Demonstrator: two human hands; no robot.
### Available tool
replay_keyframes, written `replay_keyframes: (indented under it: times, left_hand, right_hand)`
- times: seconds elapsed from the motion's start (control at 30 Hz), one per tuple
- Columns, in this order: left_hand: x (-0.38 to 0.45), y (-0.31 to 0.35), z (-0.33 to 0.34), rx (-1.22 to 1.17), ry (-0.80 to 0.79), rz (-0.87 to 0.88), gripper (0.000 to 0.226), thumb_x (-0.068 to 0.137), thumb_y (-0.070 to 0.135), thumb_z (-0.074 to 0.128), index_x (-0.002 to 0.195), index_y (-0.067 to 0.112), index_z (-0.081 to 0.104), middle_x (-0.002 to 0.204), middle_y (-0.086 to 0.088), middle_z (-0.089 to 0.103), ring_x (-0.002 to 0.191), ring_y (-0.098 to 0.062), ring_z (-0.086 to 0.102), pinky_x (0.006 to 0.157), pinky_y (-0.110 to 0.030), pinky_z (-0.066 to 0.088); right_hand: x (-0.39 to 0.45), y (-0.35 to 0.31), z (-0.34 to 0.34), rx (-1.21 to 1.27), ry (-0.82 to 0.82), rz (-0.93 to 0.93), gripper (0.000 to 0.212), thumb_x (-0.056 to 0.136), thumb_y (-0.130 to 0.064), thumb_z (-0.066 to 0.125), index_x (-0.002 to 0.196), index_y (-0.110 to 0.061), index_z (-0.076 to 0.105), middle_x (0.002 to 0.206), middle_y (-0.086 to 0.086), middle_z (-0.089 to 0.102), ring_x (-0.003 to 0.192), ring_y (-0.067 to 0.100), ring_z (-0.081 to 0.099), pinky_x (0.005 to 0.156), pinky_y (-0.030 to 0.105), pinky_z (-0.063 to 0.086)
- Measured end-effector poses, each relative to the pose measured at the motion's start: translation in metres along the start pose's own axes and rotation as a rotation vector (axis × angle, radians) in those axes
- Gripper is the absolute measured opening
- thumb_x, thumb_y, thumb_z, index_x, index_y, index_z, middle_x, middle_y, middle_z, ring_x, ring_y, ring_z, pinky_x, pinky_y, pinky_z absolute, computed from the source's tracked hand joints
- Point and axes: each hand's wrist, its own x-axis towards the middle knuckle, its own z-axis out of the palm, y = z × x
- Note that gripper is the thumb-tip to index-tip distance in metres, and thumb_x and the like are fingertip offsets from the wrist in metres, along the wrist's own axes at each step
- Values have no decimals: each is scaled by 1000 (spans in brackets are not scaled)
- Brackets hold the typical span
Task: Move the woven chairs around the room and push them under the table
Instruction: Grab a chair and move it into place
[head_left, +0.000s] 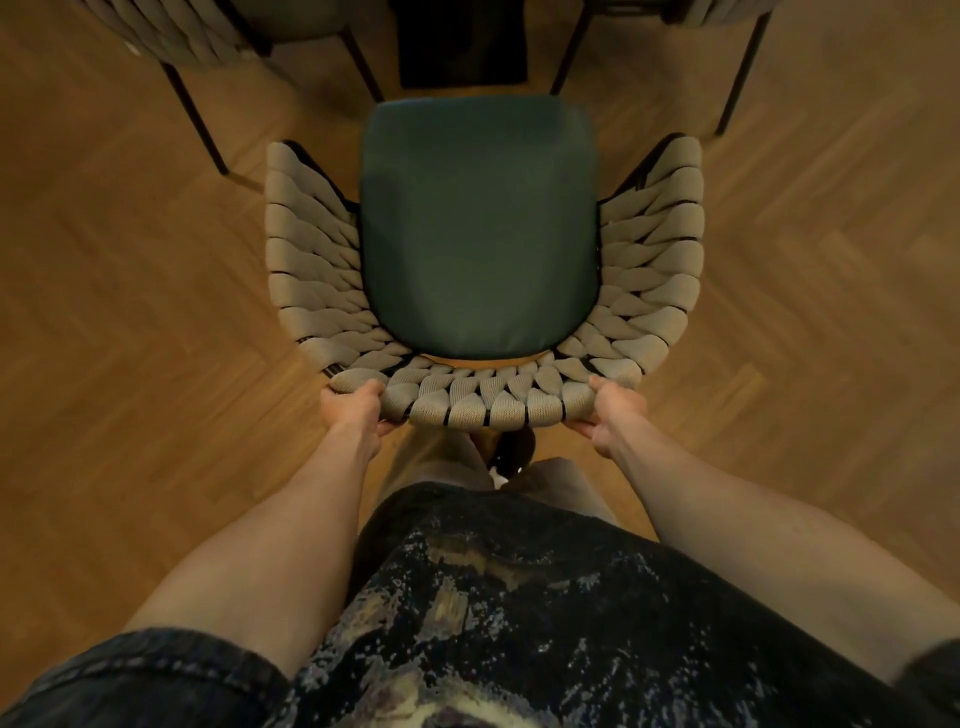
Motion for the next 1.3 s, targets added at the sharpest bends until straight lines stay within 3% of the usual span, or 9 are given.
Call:
replay_keyframes:
  times: [0.1, 0.33, 0.47, 0.7, 0.87, 0.97, 1.07, 1.17, 1.3]
  left_hand:
    - [8, 23, 13, -7, -11, -17, 60, 95, 3, 64, 146, 18, 36, 140, -17, 52, 117, -36, 62, 83, -56, 59]
    - [28, 73, 39, 2, -35, 4, 56, 96, 3, 61, 144, 17, 36, 141, -17, 51, 118, -37, 61, 87, -59, 57]
    - [32, 97, 55, 13, -28, 21, 52, 97, 4, 61, 142, 16, 38, 139, -17, 53, 116, -37, 63, 83, -57, 59]
    - [32, 107, 74, 42, -7, 3, 53, 97, 6, 62, 142, 18, 37, 138, -18, 53, 110, -35, 65, 81, -54, 60]
    - [33, 110, 71, 45, -48, -24, 55, 97, 6, 61, 144, 18, 34, 141, -19, 50, 101, -31, 63, 86, -56, 58]
    - [30, 113, 69, 55, -73, -37, 58, 97, 7, 62, 145, 17, 33, 143, -20, 49, 113, -36, 63, 87, -56, 58]
    - [27, 112, 63, 59, -95, -36, 56, 96, 8, 64, 144, 15, 36, 142, -21, 51, 116, -37, 63, 88, -53, 59]
    - [23, 106, 55, 59, -101, -44, 48, 96, 11, 66, 139, 4, 47, 135, -19, 59, 104, -30, 69, 89, -46, 60]
    - [15, 99, 47, 72, -83, -22, 29, 96, 7, 66, 122, 2, 55, 101, -13, 67, 80, -22, 71, 83, -36, 61]
  right_hand:
    - [4, -30, 19, -21, -5, 12, 41, 98, -17, 66, 136, -10, 53, 131, 19, 61, 119, 40, 60, 76, 57, 61]
    - [10, -79, 59, -8, -15, 1, 43, 98, -18, 66, 138, -11, 52, 129, 19, 62, 116, 40, 62, 81, 59, 60]
    - [12, -100, 71, -13, -28, 13, 42, 98, -17, 66, 138, -10, 53, 129, 19, 62, 116, 40, 62, 81, 60, 60]
    - [18, -122, 70, -42, -51, 12, 41, 98, -18, 66, 137, -11, 54, 130, 18, 61, 117, 41, 61, 75, 59, 61]
    - [14, -123, 65, -56, -90, 9, 37, 100, -20, 63, 135, -11, 54, 128, 18, 62, 115, 39, 62, 82, 56, 60]
    - [7, -125, 61, -99, -107, -15, 34, 102, -19, 61, 133, -10, 53, 119, 15, 64, 110, 35, 66, 78, 48, 61]
    - [6, -125, 52, -177, -106, -66, 34, 102, -19, 61, 133, -7, 54, 104, 10, 66, 101, 32, 69, 86, 47, 60]
    - [3, -122, 41, -315, -90, -124, 26, 101, -24, 62, 120, -6, 60, 96, 12, 71, 90, 28, 73, 85, 43, 62]
    - [-6, -119, 31, -480, -76, -214, 19, 100, -24, 63, 99, -5, 66, 92, 15, 75, 85, 27, 76, 83, 43, 63]
